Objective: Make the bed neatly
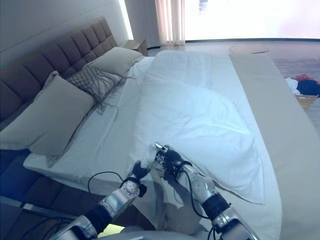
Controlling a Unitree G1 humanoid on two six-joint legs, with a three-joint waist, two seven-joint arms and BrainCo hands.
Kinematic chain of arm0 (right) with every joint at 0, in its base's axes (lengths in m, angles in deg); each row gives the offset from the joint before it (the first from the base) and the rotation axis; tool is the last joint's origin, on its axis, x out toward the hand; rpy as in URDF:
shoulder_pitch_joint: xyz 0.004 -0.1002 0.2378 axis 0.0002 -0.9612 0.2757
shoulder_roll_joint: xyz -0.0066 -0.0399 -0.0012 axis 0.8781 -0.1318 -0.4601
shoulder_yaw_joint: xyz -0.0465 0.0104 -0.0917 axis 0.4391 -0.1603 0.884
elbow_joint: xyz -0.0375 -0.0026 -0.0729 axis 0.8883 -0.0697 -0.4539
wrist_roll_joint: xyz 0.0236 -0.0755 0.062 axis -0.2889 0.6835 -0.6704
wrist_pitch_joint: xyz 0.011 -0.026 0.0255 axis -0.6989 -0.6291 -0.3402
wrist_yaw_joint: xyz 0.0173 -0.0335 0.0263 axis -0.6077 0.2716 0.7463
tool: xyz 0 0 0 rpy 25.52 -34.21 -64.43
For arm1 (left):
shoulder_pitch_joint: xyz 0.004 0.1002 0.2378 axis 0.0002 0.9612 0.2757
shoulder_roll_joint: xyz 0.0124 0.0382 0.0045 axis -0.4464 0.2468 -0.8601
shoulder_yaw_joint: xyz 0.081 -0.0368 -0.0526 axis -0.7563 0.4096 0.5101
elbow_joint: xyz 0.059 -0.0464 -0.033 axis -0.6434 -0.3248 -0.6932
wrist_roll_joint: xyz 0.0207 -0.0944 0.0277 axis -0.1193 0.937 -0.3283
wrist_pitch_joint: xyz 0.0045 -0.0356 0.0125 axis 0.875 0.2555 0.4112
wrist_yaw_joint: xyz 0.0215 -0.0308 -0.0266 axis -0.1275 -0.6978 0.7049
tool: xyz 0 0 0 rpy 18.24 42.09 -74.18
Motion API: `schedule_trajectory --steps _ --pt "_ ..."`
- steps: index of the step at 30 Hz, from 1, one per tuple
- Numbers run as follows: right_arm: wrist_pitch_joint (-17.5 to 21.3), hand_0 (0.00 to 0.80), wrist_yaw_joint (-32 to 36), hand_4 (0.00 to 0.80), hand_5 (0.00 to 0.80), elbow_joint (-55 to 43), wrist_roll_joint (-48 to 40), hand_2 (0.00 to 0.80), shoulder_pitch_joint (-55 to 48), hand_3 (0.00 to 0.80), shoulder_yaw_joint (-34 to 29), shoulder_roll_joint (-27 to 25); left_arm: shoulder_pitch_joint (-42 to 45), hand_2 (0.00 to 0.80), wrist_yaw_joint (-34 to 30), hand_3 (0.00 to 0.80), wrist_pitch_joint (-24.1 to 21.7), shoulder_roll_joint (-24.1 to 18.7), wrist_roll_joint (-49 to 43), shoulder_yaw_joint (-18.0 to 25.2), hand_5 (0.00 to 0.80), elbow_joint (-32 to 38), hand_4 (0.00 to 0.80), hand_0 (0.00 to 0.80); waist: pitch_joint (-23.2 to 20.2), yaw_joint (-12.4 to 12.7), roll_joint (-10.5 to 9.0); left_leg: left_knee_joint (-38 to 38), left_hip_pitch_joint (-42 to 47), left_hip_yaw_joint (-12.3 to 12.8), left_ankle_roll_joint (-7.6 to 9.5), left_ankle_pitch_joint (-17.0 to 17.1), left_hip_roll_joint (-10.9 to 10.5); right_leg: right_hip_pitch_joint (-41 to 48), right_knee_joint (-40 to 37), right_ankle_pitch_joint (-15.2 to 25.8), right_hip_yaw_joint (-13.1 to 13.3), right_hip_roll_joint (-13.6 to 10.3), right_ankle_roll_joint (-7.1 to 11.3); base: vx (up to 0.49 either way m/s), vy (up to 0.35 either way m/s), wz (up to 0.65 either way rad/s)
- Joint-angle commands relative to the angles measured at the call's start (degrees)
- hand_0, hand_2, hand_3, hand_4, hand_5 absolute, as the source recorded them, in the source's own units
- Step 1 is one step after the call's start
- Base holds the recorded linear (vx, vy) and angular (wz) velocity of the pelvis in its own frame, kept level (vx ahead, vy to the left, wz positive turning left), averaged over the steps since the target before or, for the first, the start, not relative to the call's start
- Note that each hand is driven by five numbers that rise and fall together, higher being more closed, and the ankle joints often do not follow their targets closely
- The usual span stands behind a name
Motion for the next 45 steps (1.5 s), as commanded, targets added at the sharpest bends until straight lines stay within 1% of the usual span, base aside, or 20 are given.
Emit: schedule_trajectory --steps 1,5,9,13,14,19,22,25,26,29,31,32,35,38,42,45 --pt "2.2 0.0 6.0 0.0 0.0 -6.0 -2.4 0.0 -2.1 0.0 -2.5 1.4 -2.9 0.8 5.2 0.8 -3.3 -5.7 -5.3 5.9 0.8 8.7 0.8 0.8 2.0 -0.8 -3.18 0.2 0.3 0.0 -0.92 0.4 1.2 10.1 -27.5 25.5 -1.7 -2.1 8.58 -0.044 0.008 0.03" --pt "0.0 0.0 12.0 0.0 0.0 -7.1 -0.4 0.0 -10.6 0.0 -6.5 -1.6 0.2 0.8 6.1 0.8 -5.6 -7.9 -6.7 12.2 0.8 8.7 0.8 0.8 2.0 -3.3 -3.02 -0.2 0.5 0.9 -0.97 0.6 1.2 9.0 -27.1 25.2 0.1 -1.4 8.43 -0.033 0.01 0.02" --pt "-3.7 0.0 18.3 0.0 0.0 -3.7 3.0 0.0 -18.0 0.0 -12.2 -4.2 3.6 0.8 7.1 0.8 -9.8 -9.5 -7.4 18.3 0.8 7.1 0.8 0.8 1.5 -6.1 -2.93 -0.3 0.7 1.7 -0.83 0.5 1.0 8.1 -26.6 24.6 1.7 -0.6 8.02 -0.02 0.022 -0.14" --pt "-4.5 0.0 20.7 0.0 0.0 0.9 2.7 0.0 -21.0 0.0 -15.8 -6.3 3.9 0.8 8.2 0.8 -12.6 -10.3 -8.0 21.8 0.8 3.8 0.8 0.8 1.4 -7.7 -3.08 -0.1 0.9 2.0 -0.87 0.5 0.9 7.7 -26.4 24.2 2.5 -0.2 7.8 0.0 0.003 -0.19" --pt "-4.5 0.0 21.7 0.0 0.0 2.2 2.1 0.0 -21.5 0.0 -16.7 -6.6 3.7 0.8 8.6 0.8 -13.2 -10.5 -8.2 22.7 0.8 2.4 0.8 0.8 1.2 -8.1 -3.14 -0.2 1.1 2.1 -0.94 0.5 0.9 7.7 -26.4 24.1 2.7 0.0 7.73 0.026 -0.005 -0.09" --pt "-1.8 0.0 23.7 0.0 0.0 4.6 0.3 0.0 -23.4 0.0 -21.5 -8.1 2.4 0.8 10.4 0.8 -15.4 -11.5 -9.9 27.4 0.8 -5.3 0.8 0.8 0.2 -10.0 -2.94 -0.8 1.9 2.0 -1.2 0.7 0.5 7.9 -26.4 23.4 3.5 0.7 7.56 0.041 0.013 -0.13" --pt "-0.1 0.0 24.2 0.0 0.0 5.1 2.1 0.0 -24.7 0.0 -25.0 -8.4 2.7 0.8 12.4 0.8 -16.6 -11.8 -9.2 31.2 0.8 -10.0 0.8 0.8 -0.7 -11.1 -2.36 -1.2 2.1 2.2 -1.25 0.7 0.1 7.6 -26.5 22.9 4.2 0.9 7.52 0.032 0.074 -0.09" --pt "-0.4 0.0 25.1 0.0 0.0 5.7 3.6 0.0 -25.5 0.0 -27.6 -8.6 3.6 0.8 13.9 0.8 -18.7 -11.8 -8.2 35.2 0.8 -14.2 0.8 0.8 -1.3 -11.8 -1.9 -1.4 2.1 2.3 -1.36 0.7 -0.3 7.4 -26.6 22.5 4.7 1.1 7.46 0.016 0.073 -0.04" --pt "-0.4 0.0 25.2 0.0 0.0 5.7 3.8 0.0 -25.6 0.0 -28.1 -8.7 3.8 0.8 14.4 0.8 -19.2 -11.9 -7.4 36.1 0.8 -14.9 0.8 0.8 -1.4 -11.9 -1.79 -1.4 2.1 2.3 -1.37 0.7 -0.4 7.3 -26.7 22.5 4.8 1.1 7.44 0.012 0.087 -0.14" --pt "-0.8 0.0 25.7 0.0 0.0 6.3 4.9 0.0 -26.2 0.0 -29.9 -8.9 5.3 0.8 14.6 0.8 -21.4 -13.0 -5.5 41.1 0.8 -18.3 0.8 0.8 -2.0 -12.0 -1.21 -1.7 2.1 2.4 -1.41 0.6 -0.8 7.3 -26.7 22.0 4.9 1.1 7.24 0.01 0.089 -0.13" --pt "-1.2 0.0 25.8 0.0 0.0 6.9 5.6 0.0 -26.4 0.0 -30.6 -9.1 6.4 0.8 13.7 0.8 -22.5 -14.0 -5.7 44.0 0.8 -19.8 0.8 0.8 -2.4 -11.8 -0.91 -1.9 2.0 2.3 -1.49 0.6 -1.0 7.4 -26.7 21.7 4.9 1.0 7.19 0.043 0.096 -0.08" --pt "-1.7 0.0 26.0 0.0 0.0 7.5 6.3 0.0 -26.5 0.0 -31.0 -9.2 7.0 0.8 13.4 0.8 -22.5 -14.8 -5.7 45.5 0.8 -20.5 0.8 0.8 -2.8 -11.6 -0.55 -2.2 2.6 1.4 -1.95 -0.3 -1.1 7.9 -26.6 20.6 5.5 1.2 7.77 0.068 0.097 -0.07" --pt "-2.5 0.0 25.8 0.0 0.0 8.3 6.9 0.0 -26.4 0.0 -30.8 -9.6 8.4 0.8 13.2 0.8 -22.0 -17.0 -5.5 48.7 0.8 -21.5 0.8 0.8 -3.2 -11.0 -0.26 -2.3 2.4 1.1 -2.03 -0.4 -1.4 7.9 -26.7 20.2 5.2 1.1 7.54 0.007 0.087 -0.01" --pt "-2.5 0.0 26.2 0.0 0.0 9.2 7.0 0.0 -26.3 0.0 -30.5 -9.7 10.0 0.8 12.6 0.8 -20.9 -19.7 -4.1 52.9 0.8 -22.4 0.8 0.8 -3.6 -10.2 0.0 -2.4 2.1 0.7 -2.12 -0.6 -1.6 8.1 -27.0 20.0 4.8 1.1 7.52 -0.02 0.056 0.0" --pt "-2.9 0.0 26.0 0.0 0.0 9.2 6.9 0.0 -26.1 0.0 -29.8 -9.7 12.0 0.8 12.6 0.8 -20.4 -22.5 -2.2 56.5 0.8 -24.4 0.8 0.8 -3.9 -9.4 0.21 -2.2 1.5 0.3 -2.2 -0.7 -1.7 8.0 -27.1 19.7 4.4 1.0 7.46 -0.022 0.035 0.0" --pt "-3.0 0.0 25.5 0.0 0.0 8.9 6.9 0.0 -26.1 0.0 -29.2 -9.4 13.6 0.8 13.9 0.8 -19.5 -22.8 0.2 59.0 0.8 -24.9 0.8 0.8 -4.0 -8.3 0.35 -2.1 0.9 -0.3 -2.29 -0.7 -1.8 8.0 -27.3 19.6 4.0 1.1 7.45 -0.049 0.031 0.07"
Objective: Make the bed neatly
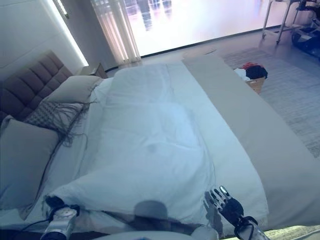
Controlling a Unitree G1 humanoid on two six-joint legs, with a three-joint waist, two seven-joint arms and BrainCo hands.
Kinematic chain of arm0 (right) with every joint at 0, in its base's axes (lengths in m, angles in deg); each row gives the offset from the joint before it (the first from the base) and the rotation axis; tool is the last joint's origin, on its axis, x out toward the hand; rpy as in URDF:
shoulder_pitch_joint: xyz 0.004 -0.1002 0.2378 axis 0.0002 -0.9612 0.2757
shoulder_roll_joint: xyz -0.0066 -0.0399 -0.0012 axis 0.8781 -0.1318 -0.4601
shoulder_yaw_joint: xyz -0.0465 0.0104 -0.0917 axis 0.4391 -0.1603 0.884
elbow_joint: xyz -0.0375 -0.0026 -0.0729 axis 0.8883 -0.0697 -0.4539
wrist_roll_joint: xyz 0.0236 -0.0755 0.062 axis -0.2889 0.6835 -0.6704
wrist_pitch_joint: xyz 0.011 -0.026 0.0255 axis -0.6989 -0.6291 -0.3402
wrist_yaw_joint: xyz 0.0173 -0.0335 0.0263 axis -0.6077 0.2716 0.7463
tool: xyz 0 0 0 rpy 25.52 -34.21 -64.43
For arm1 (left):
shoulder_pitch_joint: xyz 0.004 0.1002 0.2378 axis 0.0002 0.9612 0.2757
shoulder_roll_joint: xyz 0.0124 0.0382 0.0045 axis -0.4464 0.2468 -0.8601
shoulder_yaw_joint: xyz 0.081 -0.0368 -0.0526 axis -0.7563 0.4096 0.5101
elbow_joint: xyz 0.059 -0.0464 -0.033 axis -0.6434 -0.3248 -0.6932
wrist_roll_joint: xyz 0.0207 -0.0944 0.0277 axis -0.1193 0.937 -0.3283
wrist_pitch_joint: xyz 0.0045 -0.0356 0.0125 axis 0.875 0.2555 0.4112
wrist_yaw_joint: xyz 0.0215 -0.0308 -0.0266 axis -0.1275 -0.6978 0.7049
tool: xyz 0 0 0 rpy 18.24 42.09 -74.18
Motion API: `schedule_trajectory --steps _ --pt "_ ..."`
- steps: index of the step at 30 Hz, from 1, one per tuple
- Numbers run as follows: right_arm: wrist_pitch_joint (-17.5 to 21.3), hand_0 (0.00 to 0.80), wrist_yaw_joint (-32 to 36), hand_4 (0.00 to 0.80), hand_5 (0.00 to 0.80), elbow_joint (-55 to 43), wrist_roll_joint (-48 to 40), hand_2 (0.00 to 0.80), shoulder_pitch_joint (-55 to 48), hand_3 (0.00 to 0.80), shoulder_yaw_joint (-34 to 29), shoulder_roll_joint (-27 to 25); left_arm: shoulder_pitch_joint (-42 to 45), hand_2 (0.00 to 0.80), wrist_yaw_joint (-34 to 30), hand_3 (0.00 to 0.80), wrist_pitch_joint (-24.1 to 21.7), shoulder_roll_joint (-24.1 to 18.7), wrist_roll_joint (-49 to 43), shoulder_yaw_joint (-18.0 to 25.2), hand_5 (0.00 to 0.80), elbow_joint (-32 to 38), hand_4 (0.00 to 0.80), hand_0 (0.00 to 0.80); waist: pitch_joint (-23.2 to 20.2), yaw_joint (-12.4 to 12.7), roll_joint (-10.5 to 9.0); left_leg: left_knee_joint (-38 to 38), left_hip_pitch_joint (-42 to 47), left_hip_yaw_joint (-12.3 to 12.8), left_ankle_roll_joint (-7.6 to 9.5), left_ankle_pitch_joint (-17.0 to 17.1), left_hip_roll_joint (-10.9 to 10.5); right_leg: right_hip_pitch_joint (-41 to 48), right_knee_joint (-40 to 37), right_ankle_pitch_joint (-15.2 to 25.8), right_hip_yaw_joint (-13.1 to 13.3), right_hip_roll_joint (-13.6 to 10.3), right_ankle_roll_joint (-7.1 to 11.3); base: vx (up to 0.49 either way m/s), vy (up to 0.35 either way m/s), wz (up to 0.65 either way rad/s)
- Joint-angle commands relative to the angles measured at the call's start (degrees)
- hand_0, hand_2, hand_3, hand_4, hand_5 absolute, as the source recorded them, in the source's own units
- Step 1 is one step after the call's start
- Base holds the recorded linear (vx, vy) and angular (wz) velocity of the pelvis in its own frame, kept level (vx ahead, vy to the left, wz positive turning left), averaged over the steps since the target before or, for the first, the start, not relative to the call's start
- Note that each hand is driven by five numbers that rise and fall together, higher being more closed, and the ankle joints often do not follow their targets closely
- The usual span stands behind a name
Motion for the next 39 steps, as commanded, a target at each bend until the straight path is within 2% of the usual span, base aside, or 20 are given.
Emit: schedule_trajectory --steps 1,9,17,20,24,27,30,32,36,39 --pt "0.4 0.0 0.7 0.0 0.0 -0.5 -0.3 0.0 2.4 0.0 0.0 3.6 -0.1 0.8 5.9 0.8 -0.7 -14.3 1.6 13.6 0.8 1.0 0.8 0.8 1.3 2.6 -3.55 1.8 -1.2 -3.2 -2.74 -3.9 -1.6 12.1 -27.5 20.6 -2.5 -1.0 7.69 -0.046 0.02 0.11" --pt "1.0 0.0 -2.8 0.0 0.0 -1.6 -1.8 0.0 3.7 0.0 1.1 4.2 2.9 0.8 8.8 0.8 1.3 -15.8 5.1 18.6 0.8 -3.3 0.8 0.8 0.9 4.8 -3.48 0.9 -1.6 -4.3 -3.04 -3.7 -1.5 12.5 -28.7 20.7 -3.7 -0.6 7.81 -0.036 0.009 0.05" --pt "2.3 0.0 -4.5 0.0 0.0 -1.8 -3.1 0.0 4.3 0.0 2.0 4.4 5.1 0.8 12.2 0.8 -0.8 -17.3 11.7 23.7 0.8 -11.0 0.8 0.8 0.9 5.9 -3.42 1.1 -1.9 -4.7 -3.08 -3.9 -1.4 12.4 -29.0 20.7 -4.2 -0.4 7.9 -0.039 -0.007 -0.01" --pt "2.5 0.0 -4.4 0.0 0.0 -2.0 -3.2 0.0 4.3 0.0 2.0 4.6 6.1 0.8 14.2 0.8 -0.7 -16.9 13.5 25.4 0.8 -13.2 0.8 0.8 1.0 6.4 -3.49 1.0 -2.1 -5.2 -3.02 -3.9 -1.5 12.4 -29.1 20.7 -4.3 -0.2 7.92 -0.036 -0.019 -0.06" --pt "2.7 0.0 -5.4 0.0 0.0 -2.3 -3.3 0.0 4.6 0.0 1.7 4.8 8.2 0.8 13.8 0.8 -1.3 -16.0 12.9 28.3 0.8 -16.8 0.8 0.8 1.2 7.2 -3.55 0.9 -2.3 -5.8 -2.96 -3.8 -1.5 12.4 -29.1 20.6 -4.6 0.0 7.85 -0.016 -0.002 -0.03" --pt "2.9 0.0 -5.6 0.0 0.0 -2.4 -3.1 0.0 4.7 0.0 1.7 4.4 9.3 0.8 12.2 0.8 -0.5 -17.7 9.4 29.4 0.8 -18.1 0.8 0.8 1.2 7.4 -3.34 0.7 -2.3 -5.9 -2.97 -3.7 -1.4 12.3 -29.3 20.7 -4.7 0.0 7.9 0.0 0.0 0.0" --pt "3.2 0.0 -5.2 0.0 0.0 -3.1 -3.0 0.0 4.4 0.0 1.6 3.7 10.9 0.8 10.4 0.8 3.1 -20.8 3.9 29.1 0.8 -17.8 0.8 0.8 1.3 7.7 -3.03 0.6 -2.5 -6.0 -2.92 -3.7 -1.6 11.9 -29.1 20.8 -4.7 -0.1 8.08 -0.03 0.038 -0.02" --pt "3.4 0.0 -5.0 0.0 0.0 -3.6 -3.4 0.0 4.0 0.0 1.6 3.2 12.2 0.8 9.9 0.8 4.9 -22.7 5.6 29.3 0.8 -17.3 0.8 0.8 1.5 8.0 -2.95 0.6 -2.6 -6.0 -2.82 -3.7 -1.7 11.8 -29.2 21.0 -4.9 -0.2 8.3 -0.035 0.026 -0.03" --pt "4.2 0.0 -4.2 0.0 0.0 -2.8 -4.4 0.0 4.0 0.0 2.0 2.2 13.7 0.8 8.5 0.8 5.7 -26.1 13.9 32.8 0.8 -20.3 0.8 0.8 2.0 8.2 -2.49 0.6 -2.7 -5.8 -2.61 -3.8 -1.9 11.5 -29.0 21.2 -5.0 -0.5 8.71 -0.006 0.005 -0.01" --pt "4.4 0.0 -3.5 0.0 0.0 -2.2 -4.4 0.0 4.2 0.0 2.3 2.2 14.4 0.8 7.7 0.8 6.0 -26.8 14.6 35.1 0.8 -22.7 0.8 0.8 2.1 8.1 -2.38 0.5 -2.6 -5.6 -2.43 -4.0 -2.0 11.4 -28.7 21.3 -5.3 -0.8 8.88 0.002 0.003 -0.04"
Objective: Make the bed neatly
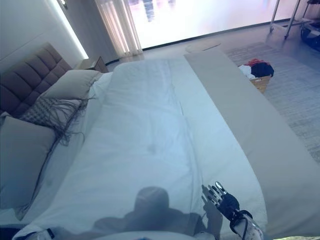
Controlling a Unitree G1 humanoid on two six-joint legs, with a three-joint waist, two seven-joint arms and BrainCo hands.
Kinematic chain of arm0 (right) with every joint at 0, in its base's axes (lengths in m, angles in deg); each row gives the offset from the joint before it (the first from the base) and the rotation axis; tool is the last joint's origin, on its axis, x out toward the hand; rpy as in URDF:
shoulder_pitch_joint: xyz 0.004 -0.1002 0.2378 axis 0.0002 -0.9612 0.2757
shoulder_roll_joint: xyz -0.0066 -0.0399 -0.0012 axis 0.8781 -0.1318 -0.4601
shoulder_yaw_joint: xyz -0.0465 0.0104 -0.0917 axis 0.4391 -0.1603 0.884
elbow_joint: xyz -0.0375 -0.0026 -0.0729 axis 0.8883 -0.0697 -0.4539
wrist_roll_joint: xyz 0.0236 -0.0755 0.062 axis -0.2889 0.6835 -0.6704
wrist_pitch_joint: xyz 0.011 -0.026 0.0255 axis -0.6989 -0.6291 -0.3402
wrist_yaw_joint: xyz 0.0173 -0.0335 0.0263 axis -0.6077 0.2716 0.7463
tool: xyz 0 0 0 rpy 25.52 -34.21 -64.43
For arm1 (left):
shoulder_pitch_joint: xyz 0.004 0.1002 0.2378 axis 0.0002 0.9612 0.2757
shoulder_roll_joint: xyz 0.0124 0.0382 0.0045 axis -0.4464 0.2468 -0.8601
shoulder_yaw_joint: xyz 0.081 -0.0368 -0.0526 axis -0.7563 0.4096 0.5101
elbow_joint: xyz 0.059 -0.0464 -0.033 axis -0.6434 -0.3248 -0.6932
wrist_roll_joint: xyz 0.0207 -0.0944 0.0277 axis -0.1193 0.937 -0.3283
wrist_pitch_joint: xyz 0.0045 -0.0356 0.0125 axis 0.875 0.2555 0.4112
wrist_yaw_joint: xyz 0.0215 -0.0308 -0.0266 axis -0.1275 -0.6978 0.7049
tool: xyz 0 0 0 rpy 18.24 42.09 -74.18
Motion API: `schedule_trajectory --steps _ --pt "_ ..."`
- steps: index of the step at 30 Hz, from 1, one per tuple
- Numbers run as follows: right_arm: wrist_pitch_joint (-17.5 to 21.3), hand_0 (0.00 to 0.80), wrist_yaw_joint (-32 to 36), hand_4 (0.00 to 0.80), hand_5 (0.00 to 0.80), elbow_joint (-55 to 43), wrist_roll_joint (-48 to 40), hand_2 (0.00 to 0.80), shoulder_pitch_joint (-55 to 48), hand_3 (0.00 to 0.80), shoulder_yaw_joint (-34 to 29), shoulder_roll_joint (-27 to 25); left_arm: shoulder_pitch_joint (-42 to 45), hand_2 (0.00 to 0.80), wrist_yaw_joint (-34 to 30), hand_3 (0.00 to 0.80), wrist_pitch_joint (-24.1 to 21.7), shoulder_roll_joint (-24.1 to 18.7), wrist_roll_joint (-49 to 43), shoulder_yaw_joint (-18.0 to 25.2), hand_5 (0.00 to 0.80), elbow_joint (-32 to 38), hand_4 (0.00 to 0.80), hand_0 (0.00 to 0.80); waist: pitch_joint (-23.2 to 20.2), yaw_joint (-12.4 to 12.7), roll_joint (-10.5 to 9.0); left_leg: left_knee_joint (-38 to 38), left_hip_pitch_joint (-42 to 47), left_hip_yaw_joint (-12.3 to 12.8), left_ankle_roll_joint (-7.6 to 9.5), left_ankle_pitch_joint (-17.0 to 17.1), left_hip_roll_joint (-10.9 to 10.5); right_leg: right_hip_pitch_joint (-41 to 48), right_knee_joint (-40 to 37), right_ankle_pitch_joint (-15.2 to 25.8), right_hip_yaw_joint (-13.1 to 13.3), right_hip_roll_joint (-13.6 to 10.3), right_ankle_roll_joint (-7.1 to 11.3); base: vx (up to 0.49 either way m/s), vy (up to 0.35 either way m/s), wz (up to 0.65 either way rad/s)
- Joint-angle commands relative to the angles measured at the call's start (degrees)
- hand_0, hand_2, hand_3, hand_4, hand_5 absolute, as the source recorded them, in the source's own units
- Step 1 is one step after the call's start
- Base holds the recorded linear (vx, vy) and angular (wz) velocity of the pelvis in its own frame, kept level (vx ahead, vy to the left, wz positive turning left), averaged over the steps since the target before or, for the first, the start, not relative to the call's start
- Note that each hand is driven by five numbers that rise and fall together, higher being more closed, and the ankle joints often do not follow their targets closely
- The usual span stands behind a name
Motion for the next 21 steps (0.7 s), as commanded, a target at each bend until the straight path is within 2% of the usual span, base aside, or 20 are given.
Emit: schedule_trajectory --steps 1,4,9,13,18,21 --pt "1.8 0.0 2.5 0.0 0.0 -0.7 -2.6 0.0 1.8 0.0 -2.3 3.6 15.0 0.8 7.8 0.8 0.0 -23.4 -1.1 13.8 0.8 -6.9 0.8 0.8 3.2 6.6 -2.76 -4.0 2.7 0.9 2.47 -6.3 -3.4 8.2 -21.9 20.1 -2.8 -3.3 10.57 0.019 0.001 -0.12" --pt "0.4 0.0 2.4 0.0 0.0 -1.2 -1.9 0.0 1.5 0.0 -3.2 3.8 15.8 0.8 7.3 0.8 -0.6 -23.6 -3.4 15.9 0.8 -5.5 0.8 0.8 2.9 6.3 -2.82 -4.8 3.2 1.6 2.4 -6.1 -3.5 8.6 -22.4 20.3 -3.1 -3.3 10.73 0.03 0.004 -0.16" --pt "0.1 0.0 2.5 0.0 0.0 -1.6 -2.4 0.0 1.7 0.0 -3.6 3.1 14.2 0.8 8.6 0.8 0.6 -25.2 -3.6 14.4 0.8 1.5 0.8 0.8 2.5 6.6 -2.42 -5.2 3.3 1.3 2.2 -6.0 -3.5 8.7 -22.3 20.5 -3.6 -3.7 10.6 0.006 0.008 0.04" --pt "1.6 0.0 2.6 0.0 0.0 -1.0 -2.8 0.0 2.0 0.0 -2.9 3.2 13.0 0.8 8.6 0.8 -0.3 -27.0 -1.9 12.6 0.8 4.8 0.8 0.8 2.5 6.8 -2.24 -4.7 3.2 0.8 2.57 -6.3 -3.8 8.8 -22.1 20.5 -3.5 -3.9 10.4 -0.004 -0.003 0.04" --pt "1.3 0.0 2.7 0.0 0.0 -0.3 -2.5 0.0 1.8 0.0 -4.0 4.2 11.7 0.8 10.0 0.8 0.5 -25.6 -2.0 10.7 0.8 9.5 0.8 0.8 2.5 7.1 -2.56 -4.6 3.3 0.4 2.65 -6.4 -3.9 9.2 -22.3 20.4 -3.7 -3.5 10.16 0.003 -0.013 0.05" --pt "1.0 0.0 2.4 0.0 0.0 -0.4 -2.3 0.0 1.6 0.0 -4.5 4.4 11.7 0.8 11.2 0.8 0.1 -25.4 3.8 12.0 0.8 10.2 0.8 0.8 2.4 7.3 -2.52 -4.9 3.5 0.4 2.66 -6.4 -3.9 9.5 -22.5 20.4 -3.9 -3.4 10.1 0.004 0.005 0.11"
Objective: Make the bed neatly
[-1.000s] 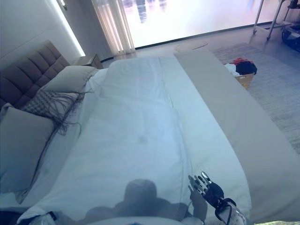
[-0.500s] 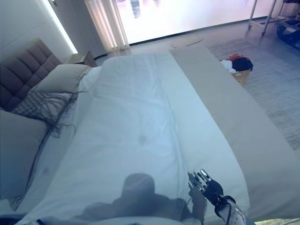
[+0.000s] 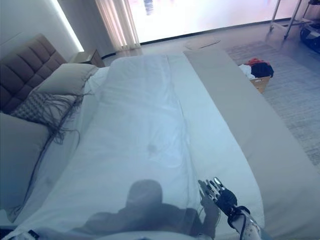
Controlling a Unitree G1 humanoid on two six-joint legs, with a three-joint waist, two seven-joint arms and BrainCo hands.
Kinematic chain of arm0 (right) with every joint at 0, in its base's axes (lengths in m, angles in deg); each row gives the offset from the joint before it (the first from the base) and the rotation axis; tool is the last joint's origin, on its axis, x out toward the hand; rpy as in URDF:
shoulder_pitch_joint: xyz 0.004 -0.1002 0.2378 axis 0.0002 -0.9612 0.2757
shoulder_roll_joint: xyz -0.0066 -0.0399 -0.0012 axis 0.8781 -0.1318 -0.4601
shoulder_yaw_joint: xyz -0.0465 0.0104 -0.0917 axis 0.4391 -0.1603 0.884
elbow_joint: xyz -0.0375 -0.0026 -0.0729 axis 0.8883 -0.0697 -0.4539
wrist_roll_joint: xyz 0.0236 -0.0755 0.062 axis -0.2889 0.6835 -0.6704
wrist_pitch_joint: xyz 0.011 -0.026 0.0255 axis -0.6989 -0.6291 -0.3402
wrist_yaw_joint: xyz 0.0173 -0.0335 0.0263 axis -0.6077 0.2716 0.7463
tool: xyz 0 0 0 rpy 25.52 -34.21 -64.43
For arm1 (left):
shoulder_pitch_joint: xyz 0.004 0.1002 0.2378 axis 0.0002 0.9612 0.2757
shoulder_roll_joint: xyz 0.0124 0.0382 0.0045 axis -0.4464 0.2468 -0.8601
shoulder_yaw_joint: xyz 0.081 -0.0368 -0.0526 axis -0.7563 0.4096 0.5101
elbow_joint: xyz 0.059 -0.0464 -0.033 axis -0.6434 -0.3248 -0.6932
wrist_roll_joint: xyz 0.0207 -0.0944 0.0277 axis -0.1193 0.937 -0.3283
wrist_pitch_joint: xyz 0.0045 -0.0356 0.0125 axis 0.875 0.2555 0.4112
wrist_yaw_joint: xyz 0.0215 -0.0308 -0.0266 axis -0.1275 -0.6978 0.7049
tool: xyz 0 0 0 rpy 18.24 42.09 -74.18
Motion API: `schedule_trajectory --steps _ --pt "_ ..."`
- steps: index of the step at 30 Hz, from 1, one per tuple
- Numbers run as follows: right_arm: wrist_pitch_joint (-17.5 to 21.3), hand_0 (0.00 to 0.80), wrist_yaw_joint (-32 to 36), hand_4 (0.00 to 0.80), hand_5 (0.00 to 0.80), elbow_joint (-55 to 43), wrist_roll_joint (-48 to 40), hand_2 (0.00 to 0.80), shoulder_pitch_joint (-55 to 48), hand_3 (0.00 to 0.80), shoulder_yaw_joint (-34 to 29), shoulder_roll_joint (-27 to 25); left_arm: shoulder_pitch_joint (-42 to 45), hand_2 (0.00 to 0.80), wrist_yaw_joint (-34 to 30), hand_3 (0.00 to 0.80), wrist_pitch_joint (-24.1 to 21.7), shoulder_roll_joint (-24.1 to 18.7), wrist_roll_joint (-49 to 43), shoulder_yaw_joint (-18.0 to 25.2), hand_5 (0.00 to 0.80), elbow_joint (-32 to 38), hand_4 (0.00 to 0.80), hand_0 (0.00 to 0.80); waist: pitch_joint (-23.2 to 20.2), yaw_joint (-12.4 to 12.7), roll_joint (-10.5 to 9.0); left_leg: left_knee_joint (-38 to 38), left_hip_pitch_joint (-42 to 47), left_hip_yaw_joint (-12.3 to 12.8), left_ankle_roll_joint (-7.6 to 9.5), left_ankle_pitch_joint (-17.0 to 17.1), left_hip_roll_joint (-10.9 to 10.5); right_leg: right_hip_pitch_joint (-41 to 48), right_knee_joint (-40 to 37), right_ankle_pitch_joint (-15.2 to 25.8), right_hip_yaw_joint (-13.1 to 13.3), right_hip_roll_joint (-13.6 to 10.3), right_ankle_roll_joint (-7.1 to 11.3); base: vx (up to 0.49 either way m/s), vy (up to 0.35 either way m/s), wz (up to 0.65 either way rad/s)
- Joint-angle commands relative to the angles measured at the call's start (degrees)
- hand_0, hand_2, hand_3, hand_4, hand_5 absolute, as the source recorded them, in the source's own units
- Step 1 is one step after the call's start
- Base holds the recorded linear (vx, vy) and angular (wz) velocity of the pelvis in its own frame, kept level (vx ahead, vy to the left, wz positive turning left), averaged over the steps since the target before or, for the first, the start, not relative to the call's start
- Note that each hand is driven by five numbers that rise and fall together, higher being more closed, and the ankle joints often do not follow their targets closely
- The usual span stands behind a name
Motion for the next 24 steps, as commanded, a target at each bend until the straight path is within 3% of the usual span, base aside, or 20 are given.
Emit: schedule_trajectory --steps 1,4,6,7,8,9,14,16,19,24 --pt "0.9 0.0 1.2 0.0 0.0 -0.6 -2.3 0.0 -0.1 0.0 -3.9 1.6 11.9 0.8 12.6 0.8 -5.6 -21.5 2.0 4.8 0.8 4.4 0.8 0.8 0.7 6.7 0.59 -4.7 2.5 0.3 2.96 -7.6 -3.0 3.6 -15.5 18.3 0.3 -3.8 8.17 0.0 0.0 0.0" --pt "0.4 0.0 1.2 0.0 0.0 -0.4 -2.0 0.0 0.5 0.0 -3.6 1.3 12.7 0.8 9.4 0.8 -6.9 -23.2 1.4 7.7 0.8 0.0 0.8 0.8 0.7 6.3 0.91 -4.5 2.6 0.5 2.99 -7.8 -3.0 3.5 -15.4 18.3 0.6 -3.8 8.16 0.001 0.01 0.01" --pt "0.0 0.0 0.7 0.0 0.0 -0.6 -2.1 0.0 1.0 0.0 -3.2 1.2 12.4 0.8 6.4 0.8 -6.2 -24.2 -2.3 7.2 0.8 -2.0 0.8 0.8 0.6 6.1 1.01 -4.5 2.7 0.8 3.05 -7.8 -3.1 3.6 -15.5 18.3 0.6 -3.9 8.14 0.0 0.0 0.0" --pt "-0.4 0.0 0.3 0.0 0.0 -1.1 -2.0 0.0 1.1 0.0 -3.1 1.3 12.1 0.687 4.7 0.687 -5.1 -24.0 -4.1 5.8 0.687 -1.5 0.687 0.687 0.6 6.0 0.99 -4.6 2.7 0.8 3.03 -7.7 -3.1 3.7 -15.5 18.3 0.5 -3.8 8.13 0.0 0.0 0.0" --pt "-0.5 0.0 -0.1 0.0 0.0 -1.5 -2.1 0.0 1.2 0.0 -3.0 1.6 11.7 0.05 4.6 0.05 -4.7 -23.0 -4.9 4.0 0.05 -0.3 0.05 0.05 0.6 6.1 0.93 -4.8 2.8 0.8 3.03 -7.7 -3.2 3.9 -15.6 18.3 0.4 -3.8 8.11 0.0 0.0 0.0" --pt "-0.5 0.0 -0.5 0.0 0.0 -1.9 -2.2 0.0 1.3 0.0 -3.0 1.9 11.4 0.0 4.3 0.0 -5.2 -21.4 -4.9 2.2 0.0 1.6 0.0 0.0 0.6 6.3 0.76 -4.9 2.7 0.7 3.03 -7.6 -3.2 3.9 -15.7 18.2 0.4 -3.6 8.07 -0.032 0.015 0.0" --pt "0.8 0.0 -1.8 0.0 0.0 -2.3 -3.0 0.0 1.3 0.0 -2.9 3.3 9.3 0.0 2.3 0.0 -10.8 -15.3 -8.4 -3.5 0.0 12.1 0.0 0.0 1.0 7.4 -0.36 -4.6 2.6 0.3 3.17 -7.8 -3.0 4.6 -16.1 18.2 0.1 -3.2 7.8 -0.038 -0.022 0.16" --pt "1.7 0.0 -0.8 0.0 0.0 -1.3 -2.6 0.0 1.5 0.0 -3.0 4.2 7.9 0.0 1.0 0.0 -15.3 -12.8 -8.7 -5.1 0.0 15.9 0.0 0.0 1.1 7.8 -1.06 -4.3 2.6 0.3 3.27 -8.0 -2.8 4.9 -16.1 18.2 0.0 -3.0 7.7 -0.042 -0.049 0.26" --pt "2.9 0.0 0.7 0.0 0.0 0.4 -1.7 0.0 1.8 0.0 -3.1 5.5 6.7 0.0 -5.5 0.0 -23.0 -9.6 -9.3 -7.2 0.0 19.7 0.0 0.0 1.4 8.2 -2.03 -3.4 2.7 0.4 3.54 -8.6 -2.6 5.2 -16.1 18.0 0.1 -2.6 7.49 -0.042 -0.045 0.32" --pt "4.0 0.0 2.0 0.0 0.0 2.8 -0.5 0.0 3.1 0.0 -3.1 7.2 4.5 0.0 -15.5 0.0 -29.7 -4.6 -8.9 -12.8 0.0 26.2 0.0 0.0 1.5 8.6 -3.31 -2.9 3.3 0.9 3.93 -9.4 -2.6 5.8 -16.5 18.1 0.3 -2.0 7.18 -0.034 -0.025 0.29"
